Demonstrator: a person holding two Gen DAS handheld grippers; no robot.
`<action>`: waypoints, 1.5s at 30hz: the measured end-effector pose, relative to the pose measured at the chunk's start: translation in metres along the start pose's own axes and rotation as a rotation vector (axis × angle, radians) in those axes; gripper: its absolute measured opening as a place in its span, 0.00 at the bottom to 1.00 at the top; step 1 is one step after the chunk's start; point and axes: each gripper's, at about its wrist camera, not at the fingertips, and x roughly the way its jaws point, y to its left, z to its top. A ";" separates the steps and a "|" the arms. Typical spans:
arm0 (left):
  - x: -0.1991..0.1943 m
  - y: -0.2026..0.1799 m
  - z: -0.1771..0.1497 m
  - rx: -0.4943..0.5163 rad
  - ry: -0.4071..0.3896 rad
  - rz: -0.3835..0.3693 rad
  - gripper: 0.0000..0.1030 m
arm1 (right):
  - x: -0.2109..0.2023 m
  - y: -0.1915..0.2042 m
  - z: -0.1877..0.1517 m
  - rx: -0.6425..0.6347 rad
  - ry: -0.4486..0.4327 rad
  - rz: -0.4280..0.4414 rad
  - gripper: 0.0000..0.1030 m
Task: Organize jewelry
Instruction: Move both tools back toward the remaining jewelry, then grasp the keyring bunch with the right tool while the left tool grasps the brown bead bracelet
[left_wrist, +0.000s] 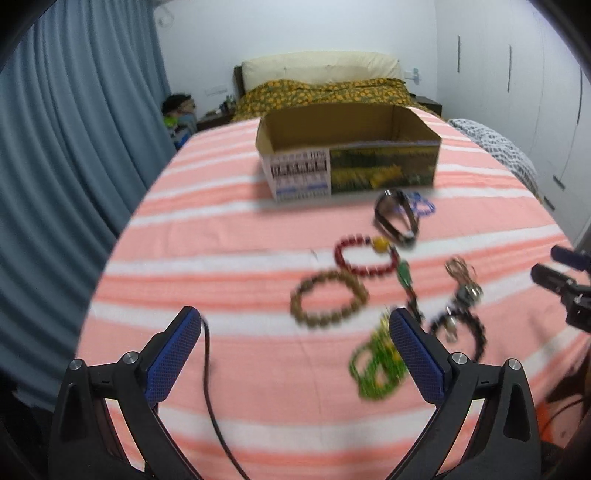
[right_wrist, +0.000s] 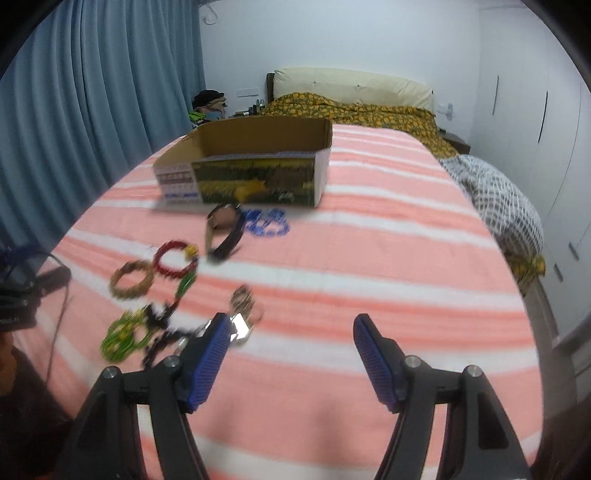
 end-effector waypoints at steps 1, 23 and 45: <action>-0.002 0.002 -0.006 -0.018 0.009 -0.011 0.99 | -0.004 0.005 -0.007 -0.003 -0.002 0.004 0.68; 0.012 -0.029 -0.038 0.079 0.044 -0.099 0.99 | 0.004 0.022 -0.038 -0.001 0.023 0.059 0.68; 0.064 0.021 0.003 -0.071 0.093 -0.040 0.99 | 0.026 0.008 -0.021 0.077 0.053 0.115 0.61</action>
